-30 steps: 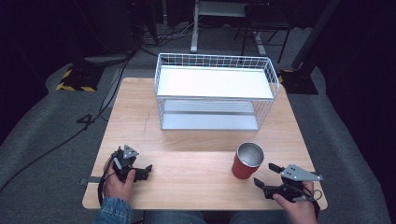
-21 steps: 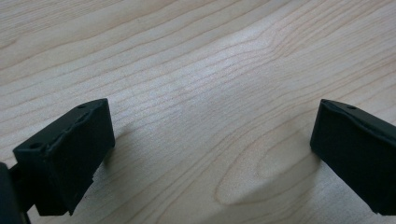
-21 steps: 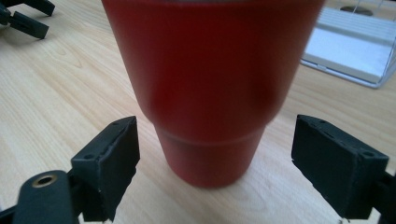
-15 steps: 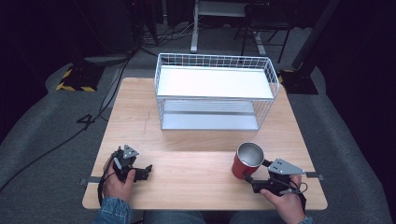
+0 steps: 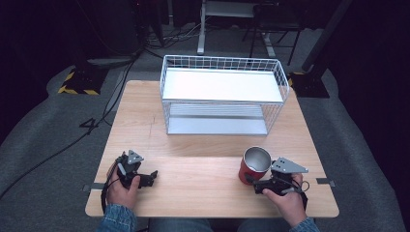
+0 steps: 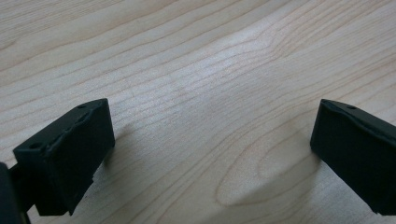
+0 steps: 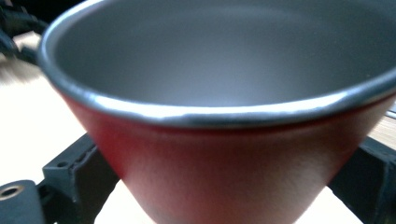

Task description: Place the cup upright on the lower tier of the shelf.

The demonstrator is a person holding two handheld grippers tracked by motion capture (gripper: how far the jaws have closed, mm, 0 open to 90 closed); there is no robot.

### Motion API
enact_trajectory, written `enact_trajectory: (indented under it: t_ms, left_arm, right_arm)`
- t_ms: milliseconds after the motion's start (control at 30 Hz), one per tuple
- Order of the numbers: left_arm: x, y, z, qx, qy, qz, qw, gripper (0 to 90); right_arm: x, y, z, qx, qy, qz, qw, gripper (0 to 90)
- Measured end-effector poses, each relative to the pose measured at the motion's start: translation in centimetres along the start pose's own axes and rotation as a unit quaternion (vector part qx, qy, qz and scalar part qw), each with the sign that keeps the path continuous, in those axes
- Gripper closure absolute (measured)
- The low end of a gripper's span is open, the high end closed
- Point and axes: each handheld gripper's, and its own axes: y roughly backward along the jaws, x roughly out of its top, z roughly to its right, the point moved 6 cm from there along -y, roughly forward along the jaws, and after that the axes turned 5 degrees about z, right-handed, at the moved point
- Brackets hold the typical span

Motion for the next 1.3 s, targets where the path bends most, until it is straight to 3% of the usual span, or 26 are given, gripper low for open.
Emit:
enact_trajectory:
  t_ms: [167,300,633,800,1100,1300]
  left_arm:
    - [0.0,0.0,0.0,0.0,0.0,0.001,1.0,0.3]
    - [0.0,0.0,0.0,0.0,0.0,0.001,1.0,0.3]
    - [0.0,0.0,0.0,0.0,0.0,0.0,1.0,0.3]
    - [0.0,0.0,0.0,0.0,0.0,0.0,1.0,0.3]
    - [0.0,0.0,0.0,0.0,0.0,0.0,1.0,0.3]
    - [0.0,0.0,0.0,0.0,0.0,0.0,1.0,0.3]
  right_arm:
    - [0.1,-0.7,-0.1,-0.003,-0.033,0.026,0.9991,4.0]
    - [0.1,-0.9,-0.3,-0.007,-0.038,0.04,0.9984,5.0]
    - [0.1,-0.6,-0.4,-0.029,-0.027,0.043,0.9983,6.1]
    - [0.4,-0.5,-0.5,-0.029,-0.027,0.043,0.9983,6.2]
    - [1.8,-0.9,-0.6,-0.032,-0.025,0.041,0.9983,6.3]
    - [3.4,-2.1,0.0,-0.042,-0.038,0.04,0.9976,6.4]
